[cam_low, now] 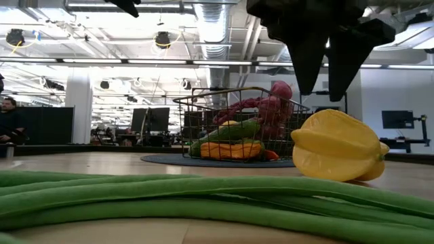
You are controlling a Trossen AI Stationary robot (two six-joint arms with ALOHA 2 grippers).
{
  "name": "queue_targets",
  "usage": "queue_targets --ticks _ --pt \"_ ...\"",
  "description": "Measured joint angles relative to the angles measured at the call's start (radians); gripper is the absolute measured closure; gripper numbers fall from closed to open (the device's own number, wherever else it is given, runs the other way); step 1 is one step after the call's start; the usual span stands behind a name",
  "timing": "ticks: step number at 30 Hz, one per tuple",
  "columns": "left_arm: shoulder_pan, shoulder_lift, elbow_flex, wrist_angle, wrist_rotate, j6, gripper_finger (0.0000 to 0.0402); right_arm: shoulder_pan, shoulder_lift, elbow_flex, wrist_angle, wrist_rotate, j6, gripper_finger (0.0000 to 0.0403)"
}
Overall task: Build produce basket
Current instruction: Put the star fruit into the wire basket
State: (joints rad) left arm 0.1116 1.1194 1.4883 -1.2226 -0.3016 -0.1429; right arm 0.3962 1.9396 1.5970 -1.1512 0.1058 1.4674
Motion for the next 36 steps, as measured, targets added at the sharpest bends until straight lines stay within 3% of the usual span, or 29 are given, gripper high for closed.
queue_targets --ticks 11,27,36 --pt "0.000 0.000 0.000 0.000 0.005 -0.008 0.0079 0.003 0.000 0.000 0.034 0.027 -0.048 0.0229" --pt "0.000 0.000 0.000 0.000 0.009 -0.019 0.0079 0.001 0.000 -0.087 0.099 0.017 -0.043 0.0214" --pt "0.000 0.000 0.000 0.000 0.009 -0.026 0.0079 -0.001 0.014 -0.087 0.103 0.028 -0.062 0.0245"
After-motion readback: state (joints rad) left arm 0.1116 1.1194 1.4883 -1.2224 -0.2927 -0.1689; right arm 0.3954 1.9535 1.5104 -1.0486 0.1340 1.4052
